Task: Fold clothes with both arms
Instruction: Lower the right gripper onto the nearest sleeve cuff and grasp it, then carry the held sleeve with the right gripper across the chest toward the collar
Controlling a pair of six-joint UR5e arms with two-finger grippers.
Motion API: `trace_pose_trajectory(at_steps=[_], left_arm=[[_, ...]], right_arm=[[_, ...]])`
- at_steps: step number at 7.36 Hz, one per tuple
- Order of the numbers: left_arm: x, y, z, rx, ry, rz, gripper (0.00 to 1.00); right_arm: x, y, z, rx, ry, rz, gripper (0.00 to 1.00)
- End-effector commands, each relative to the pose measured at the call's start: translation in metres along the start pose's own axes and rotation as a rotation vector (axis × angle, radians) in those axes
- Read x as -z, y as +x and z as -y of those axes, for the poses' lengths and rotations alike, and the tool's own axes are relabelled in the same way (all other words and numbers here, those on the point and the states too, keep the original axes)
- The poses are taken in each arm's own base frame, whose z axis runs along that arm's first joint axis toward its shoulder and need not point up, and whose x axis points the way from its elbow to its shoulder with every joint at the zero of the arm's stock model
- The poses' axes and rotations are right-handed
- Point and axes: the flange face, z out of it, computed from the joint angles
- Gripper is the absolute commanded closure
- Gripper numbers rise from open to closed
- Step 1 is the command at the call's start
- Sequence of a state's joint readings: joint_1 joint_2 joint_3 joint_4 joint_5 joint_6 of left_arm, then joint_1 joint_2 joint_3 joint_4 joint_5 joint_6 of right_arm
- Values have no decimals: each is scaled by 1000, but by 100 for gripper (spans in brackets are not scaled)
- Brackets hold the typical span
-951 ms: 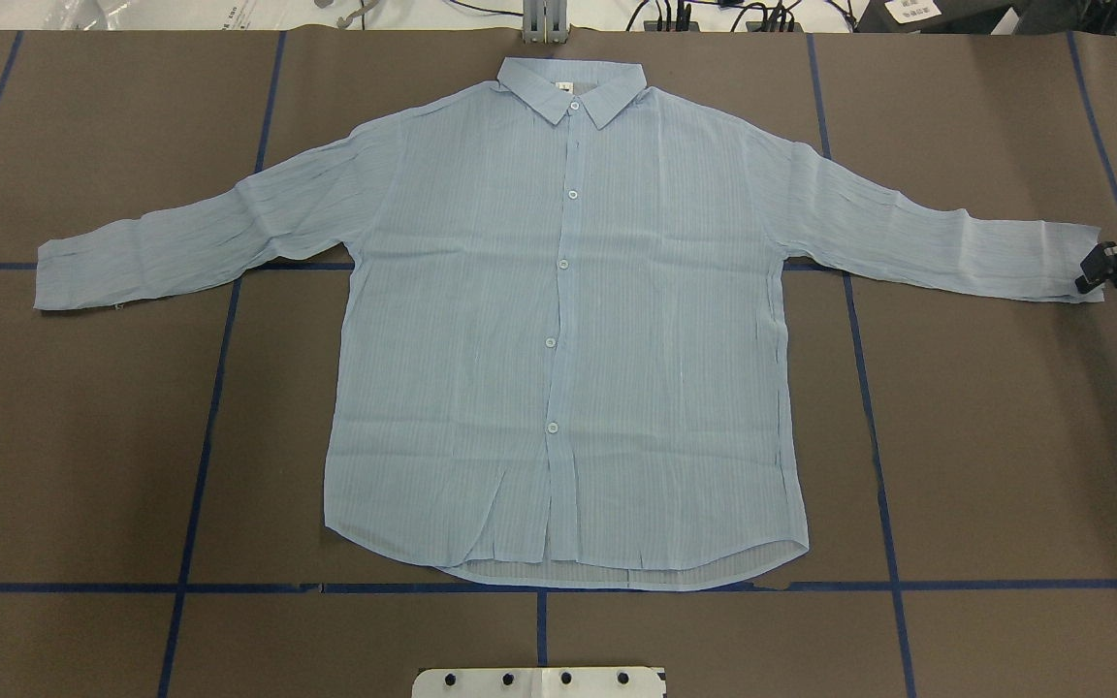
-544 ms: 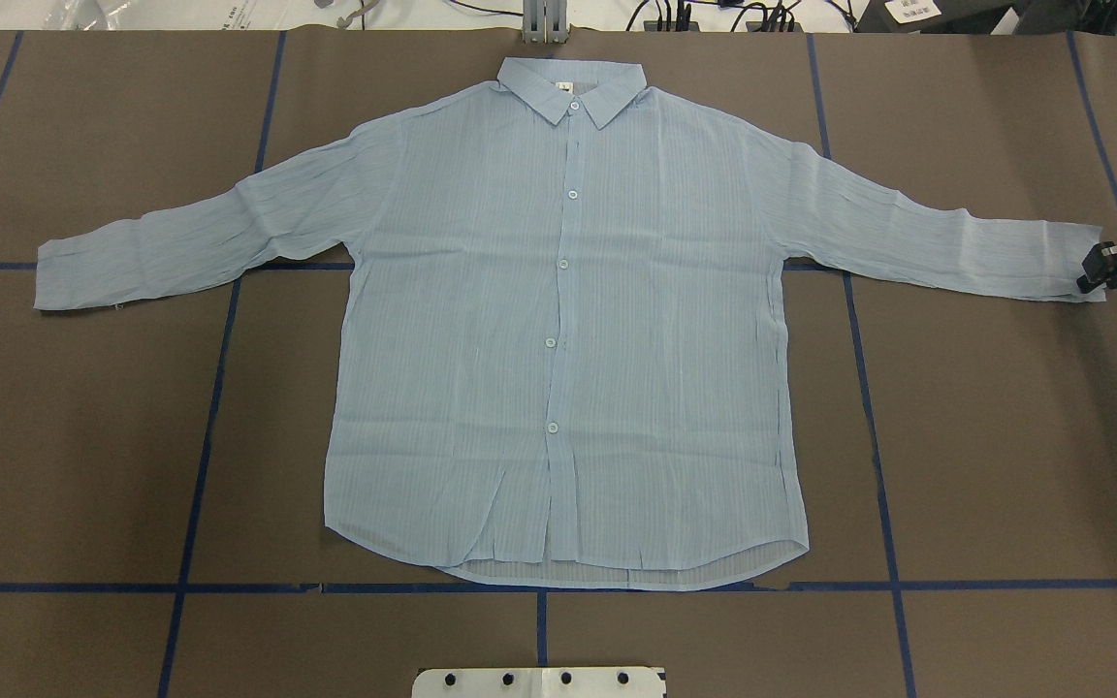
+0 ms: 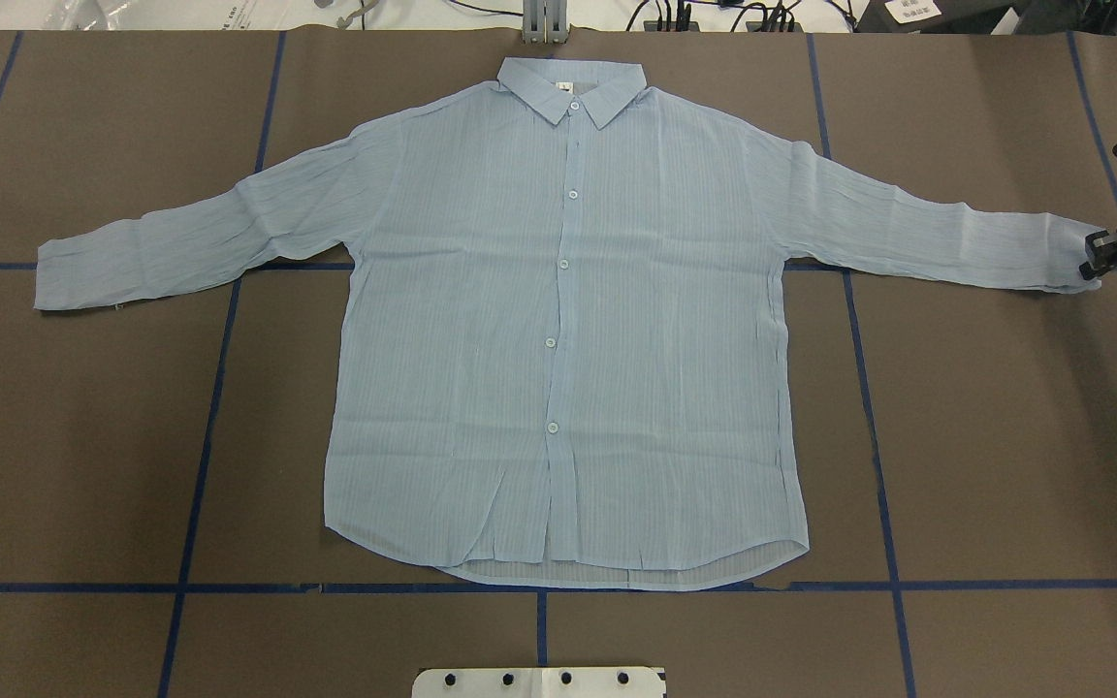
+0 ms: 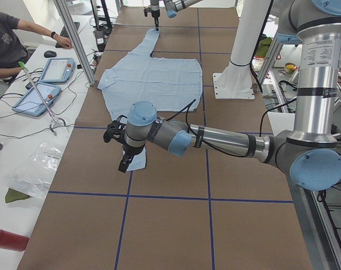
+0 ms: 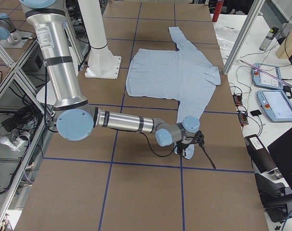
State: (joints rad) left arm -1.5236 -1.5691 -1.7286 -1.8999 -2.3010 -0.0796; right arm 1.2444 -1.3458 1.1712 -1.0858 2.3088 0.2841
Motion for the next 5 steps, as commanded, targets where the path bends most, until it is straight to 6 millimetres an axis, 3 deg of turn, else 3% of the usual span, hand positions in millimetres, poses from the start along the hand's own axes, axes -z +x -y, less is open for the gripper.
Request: trace_pose_trajectory(at_steps=[1,3,4,5], left_arm=[[-2,-2,-1,3,-4,0,1],[-5,-4,-3,8,-10,1,1],[-6,-5,-4,11,-13,1,1],[-7,-7,-6,15,-16,1,1]], right_arm=[[39,-17,9,39,78,24,100],[113,-48,26,93,182,115,100],[143,-84,39,144,222,156,100],[178,-129,67,105,229,187,100]])
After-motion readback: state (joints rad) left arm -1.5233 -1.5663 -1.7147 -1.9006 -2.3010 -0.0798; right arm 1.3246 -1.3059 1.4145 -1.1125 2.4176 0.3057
